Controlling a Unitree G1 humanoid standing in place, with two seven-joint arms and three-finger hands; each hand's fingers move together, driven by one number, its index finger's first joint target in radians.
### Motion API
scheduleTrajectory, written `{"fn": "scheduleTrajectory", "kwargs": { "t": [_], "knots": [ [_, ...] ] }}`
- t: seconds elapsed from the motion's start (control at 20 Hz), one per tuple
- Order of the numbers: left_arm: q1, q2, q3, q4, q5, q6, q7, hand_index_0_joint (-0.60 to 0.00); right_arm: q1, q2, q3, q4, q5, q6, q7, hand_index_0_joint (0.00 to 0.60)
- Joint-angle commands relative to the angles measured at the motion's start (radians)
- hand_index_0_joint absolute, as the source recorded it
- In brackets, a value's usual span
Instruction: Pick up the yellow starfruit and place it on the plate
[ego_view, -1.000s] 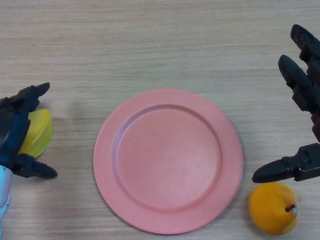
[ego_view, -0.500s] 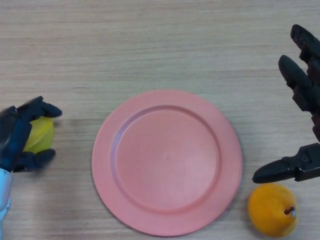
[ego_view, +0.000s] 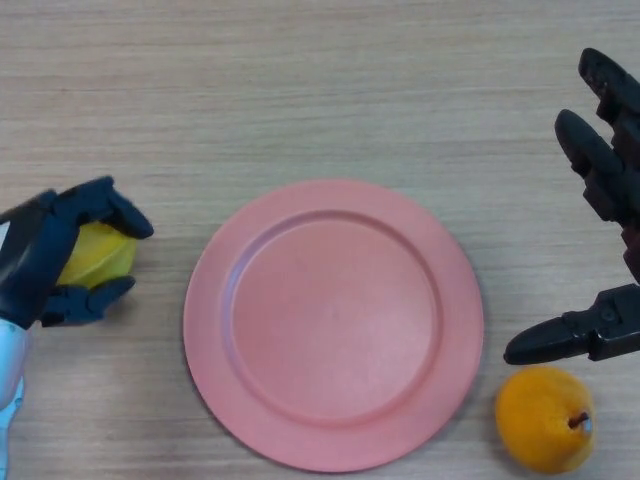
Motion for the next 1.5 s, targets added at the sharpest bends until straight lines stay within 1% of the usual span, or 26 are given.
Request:
{"fn": "scheduleTrajectory", "kwargs": {
  "t": [0.05, 0.1, 0.15, 0.2, 0.25, 0.3, 0.4, 0.45, 0.5, 0.55, 0.7, 0.75, 0.8, 0.85, 0.9, 0.95, 1.0, 1.05, 1.1, 1.15, 1.25, 1.35, 1.45, 1.5],
  "knots": [
    [-0.009, 0.024, 0.073, -0.117, 0.036, -0.074, 0.055, -0.6, -0.023, -0.027, -0.058, -0.056, 0.034, -0.079, 0.006, 0.0],
    [0.0, -0.007, 0.044, -0.195, 0.002, -0.044, -0.008, -0.6, -0.023, -0.027, -0.059, -0.057, 0.033, -0.08, 0.007, 0.0],
    [0.003, -0.025, 0.027, -0.232, -0.015, -0.025, -0.03, -0.6, -0.023, -0.027, -0.058, -0.056, 0.03, -0.084, 0.008, 0.0],
    [0.024, -0.052, -0.026, -0.277, 0.009, -0.027, -0.079, -0.6, -0.023, -0.024, -0.056, -0.051, 0.033, -0.088, 0.006, 0.0],
    [0.032, -0.066, -0.048, -0.292, 0.015, -0.03, -0.094, -0.6, -0.025, -0.024, -0.054, -0.048, 0.035, -0.09, 0.004, 0.0],
    [0.03, -0.108, -0.092, -0.324, -0.057, 0.021, -0.134, -0.6, -0.028, -0.026, -0.05, -0.045, 0.03, -0.092, 0.003, 0.0],
    [0.032, -0.13, -0.149, -0.318, -0.084, 0.038, -0.155, -0.6, -0.028, -0.026, -0.047, -0.045, 0.025, -0.087, 0.006, 0.0],
    [0.025, -0.132, -0.162, -0.294, -0.076, -0.003, -0.132, -0.6, -0.028, -0.026, -0.048, -0.046, 0.028, -0.082, 0.007, 0.0],
    [0.006, -0.142, -0.176, -0.247, -0.101, -0.068, -0.117, -0.6, -0.028, -0.026, -0.054, -0.049, 0.034, -0.079, 0.004, 0.0],
    [0.006, -0.15, -0.181, -0.249, -0.133, -0.054, -0.137, -0.6, -0.027, -0.026, -0.055, -0.049, 0.035, -0.079, 0.002, 0.0],
    [-0.022, -0.14, -0.197, -0.161, -0.033, -0.147, -0.133, -0.6, -0.023, -0.03, -0.068, -0.055, 0.035, -0.083, 0.003, 0.0],
    [-0.025, -0.141, -0.196, -0.154, -0.03, -0.147, -0.142, -0.6, -0.022, -0.029, -0.069, -0.057, 0.032, -0.085, 0.003, 0.0],
    [-0.041, -0.161, -0.191, -0.174, -0.116, -0.099, -0.147, -0.6, -0.017, -0.032, -0.069, -0.057, 0.018, -0.089, 0.014, 0.0],
    [-0.047, -0.165, -0.193, -0.183, -0.144, -0.075, -0.148, -0.6, -0.016, -0.03, -0.071, -0.057, 0.015, -0.09, 0.017, 0.0],
    [-0.048, -0.17, -0.206, -0.184, -0.181, -0.051, -0.155, -0.55, -0.018, -0.03, -0.071, -0.054, 0.007, -0.097, 0.017, 0.0],
    [-0.047, -0.17, -0.208, -0.184, -0.181, -0.048, -0.155, -0.45, -0.019, -0.031, -0.07, -0.055, 0.005, -0.097, 0.018, 0.0],
    [-0.042, -0.172, -0.214, -0.185, -0.177, -0.044, -0.155, -0.3, -0.019, -0.031, -0.071, -0.057, 0.004, -0.095, 0.018, 0.0],
    [-0.038, -0.173, -0.218, -0.186, -0.173, -0.042, -0.155, -0.2, -0.02, -0.03, -0.071, -0.059, 0.004, -0.094, 0.019, 0.0],
    [-0.028, -0.174, -0.22, -0.198, -0.176, -0.025, -0.162, -0.057, -0.022, -0.031, -0.073, -0.065, 0.004, -0.089, 0.018, 0.0],
    [-0.022, -0.174, -0.22, -0.205, -0.18, -0.016, -0.164, 0.0, -0.02, -0.031, -0.075, -0.069, 0.005, -0.086, 0.019, 0.0],
    [-0.021, -0.173, -0.212, -0.209, -0.188, -0.018, -0.142, 0.0, -0.022, -0.031, -0.071, -0.069, -0.002, -0.087, 0.016, 0.0],
    [-0.014, -0.168, -0.195, -0.236, -0.219, -0.012, -0.136, 0.0, -0.015, -0.027, -0.077, -0.076, 0.006, -0.085, 0.016, 0.0],
    [-0.017, -0.158, -0.169, -0.262, -0.271, -0.005, -0.136, 0.0, -0.018, -0.031, -0.077, -0.084, 0.001, -0.07, 0.018, 0.0],
    [-0.025, -0.146, -0.134, -0.253, -0.278, -0.039, -0.094, 0.0, -0.012, -0.029, -0.081, -0.086, 0.001, -0.079, 0.023, 0.0]
  ]
}}
